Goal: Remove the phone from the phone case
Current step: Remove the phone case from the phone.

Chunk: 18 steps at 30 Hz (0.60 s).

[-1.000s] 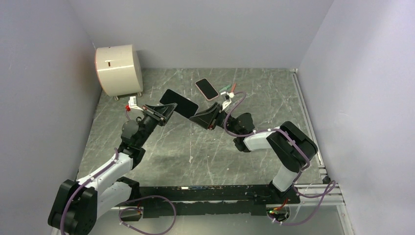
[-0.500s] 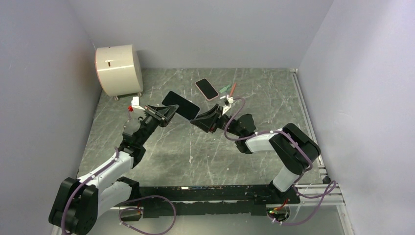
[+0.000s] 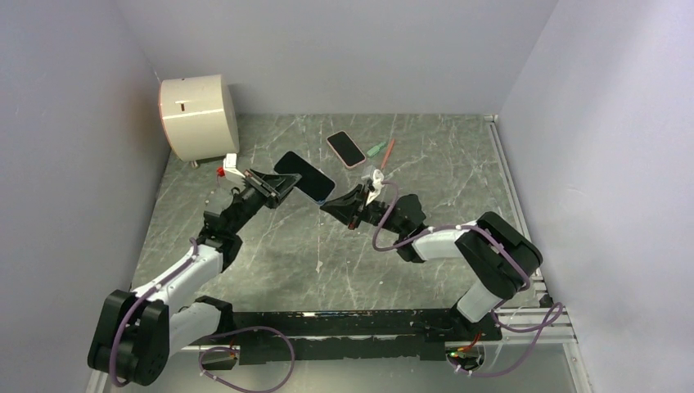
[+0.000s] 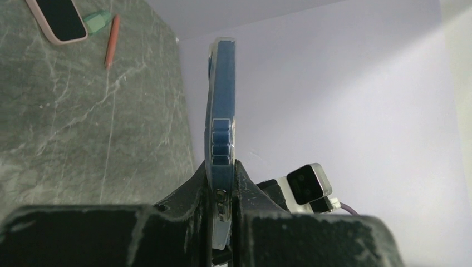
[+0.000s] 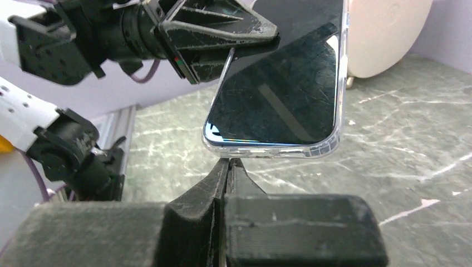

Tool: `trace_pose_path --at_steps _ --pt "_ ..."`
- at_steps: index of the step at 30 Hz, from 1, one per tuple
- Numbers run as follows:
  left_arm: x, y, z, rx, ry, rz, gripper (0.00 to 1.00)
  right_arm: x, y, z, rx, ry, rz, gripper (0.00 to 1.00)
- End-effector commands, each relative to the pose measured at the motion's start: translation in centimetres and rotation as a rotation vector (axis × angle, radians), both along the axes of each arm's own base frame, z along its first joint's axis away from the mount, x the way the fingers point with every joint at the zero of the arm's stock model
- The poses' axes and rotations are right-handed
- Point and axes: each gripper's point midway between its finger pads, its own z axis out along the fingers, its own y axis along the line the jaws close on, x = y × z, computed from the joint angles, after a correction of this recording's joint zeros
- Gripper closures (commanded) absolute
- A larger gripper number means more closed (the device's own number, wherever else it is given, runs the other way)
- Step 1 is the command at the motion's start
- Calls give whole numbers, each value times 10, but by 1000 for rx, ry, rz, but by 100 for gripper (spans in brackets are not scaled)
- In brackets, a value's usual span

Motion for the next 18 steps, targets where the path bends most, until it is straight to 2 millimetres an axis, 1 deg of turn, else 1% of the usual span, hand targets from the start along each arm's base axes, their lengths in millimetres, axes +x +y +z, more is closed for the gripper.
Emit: trace_pose_path --at_steps 1,3,5,6,7,9,11,13,15,18 --pt "-9 -11 39 2 -151 -131 98 9 -5 3 -61 -118 -72 100" --pt "-9 -11 40 31 -184 -153 98 7 -7 0 -94 -125 -70 100" --pt "-7 -8 39 75 -200 -169 97 3 -10 -6 -134 -117 -62 95" --pt "-6 -4 40 98 -211 -167 98 0 -12 -4 -141 -118 -56 92" --pt "-5 0 41 122 -222 -161 97 -3 -14 -7 -156 -115 -48 89" --pt "-5 4 43 176 -251 -169 98 -11 -19 -10 -172 -100 -37 81" --pt "-7 6 45 240 -281 -187 97 -20 -25 -16 -194 -82 -19 69" --pt "-12 5 47 303 -323 -215 98 -29 -30 -20 -228 -67 4 60" --pt "-16 4 48 354 -362 -243 97 -37 -34 -21 -263 -63 28 55" --pt "-23 1 51 395 -435 -280 97 -45 -39 -15 -299 -84 49 49"
